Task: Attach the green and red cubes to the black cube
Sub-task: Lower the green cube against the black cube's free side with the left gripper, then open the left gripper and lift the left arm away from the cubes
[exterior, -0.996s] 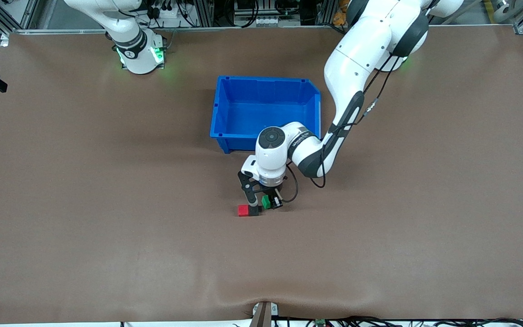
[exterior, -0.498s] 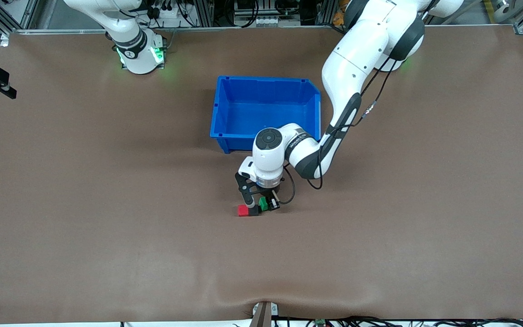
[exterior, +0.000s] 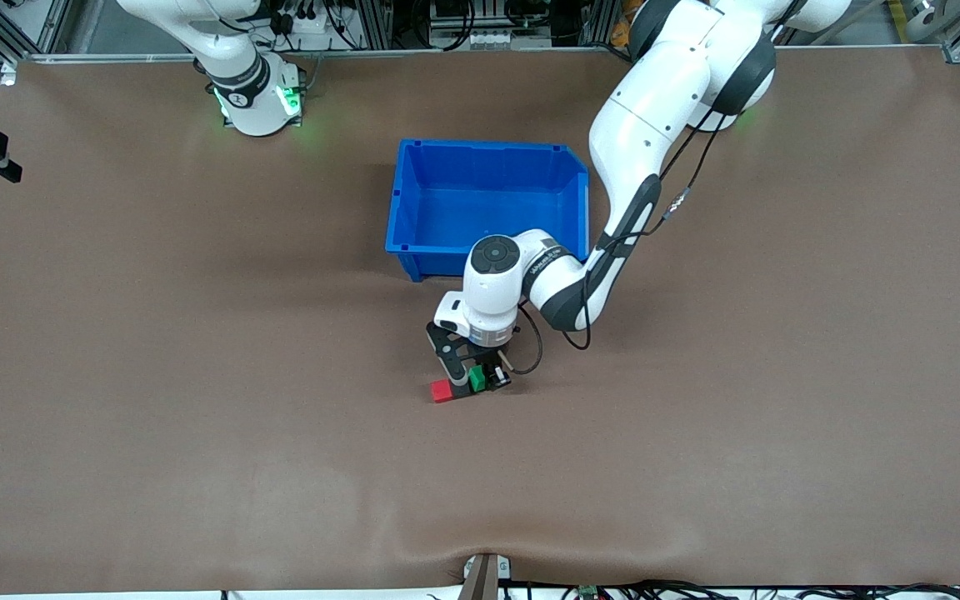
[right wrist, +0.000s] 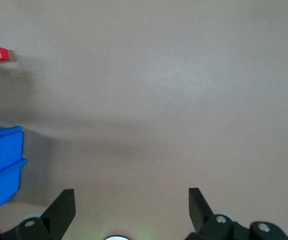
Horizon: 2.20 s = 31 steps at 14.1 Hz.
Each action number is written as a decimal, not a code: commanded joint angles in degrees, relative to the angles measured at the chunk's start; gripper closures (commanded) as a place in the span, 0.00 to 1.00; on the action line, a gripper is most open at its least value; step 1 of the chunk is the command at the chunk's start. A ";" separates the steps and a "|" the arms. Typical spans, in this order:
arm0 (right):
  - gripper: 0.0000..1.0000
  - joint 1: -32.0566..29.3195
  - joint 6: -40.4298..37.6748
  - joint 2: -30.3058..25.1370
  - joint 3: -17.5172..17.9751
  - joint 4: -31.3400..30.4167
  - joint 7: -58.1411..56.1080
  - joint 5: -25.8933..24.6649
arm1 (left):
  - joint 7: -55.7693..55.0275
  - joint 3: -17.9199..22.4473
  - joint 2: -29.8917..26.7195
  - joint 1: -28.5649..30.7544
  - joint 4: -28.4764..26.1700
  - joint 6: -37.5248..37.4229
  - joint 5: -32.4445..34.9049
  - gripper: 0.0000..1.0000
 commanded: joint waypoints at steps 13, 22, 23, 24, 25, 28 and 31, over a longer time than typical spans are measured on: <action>0.00 -0.10 -0.45 2.06 0.37 0.23 0.46 -0.60 | -2.69 -3.41 -8.87 7.61 3.59 -17.99 -13.55 0.00; 0.00 0.08 -0.36 2.15 0.28 -0.12 1.25 -0.42 | -6.03 -3.15 -14.85 22.47 3.42 -43.36 -14.27 0.00; 0.00 0.25 -0.45 2.15 0.37 -0.21 2.81 -0.42 | -7.69 -3.24 -16.17 24.31 3.33 -47.67 -14.27 0.00; 0.00 0.60 -0.45 2.07 0.46 -0.21 7.18 -0.42 | -9.44 -3.59 -17.66 26.15 3.33 -50.58 -14.36 0.00; 0.00 0.95 -0.45 2.06 0.63 -0.30 13.31 -0.51 | -11.11 -3.68 -19.16 26.52 2.89 -53.48 -14.45 0.00; 0.00 1.92 -0.01 2.15 0.55 -0.04 17.16 -0.87 | -14.38 -3.68 -30.19 27.74 -5.94 -59.92 -14.71 0.00; 0.00 2.01 0.07 2.24 0.55 0.05 17.16 -0.86 | -13.51 -4.12 -41.74 34.86 -15.90 -59.40 -17.86 0.00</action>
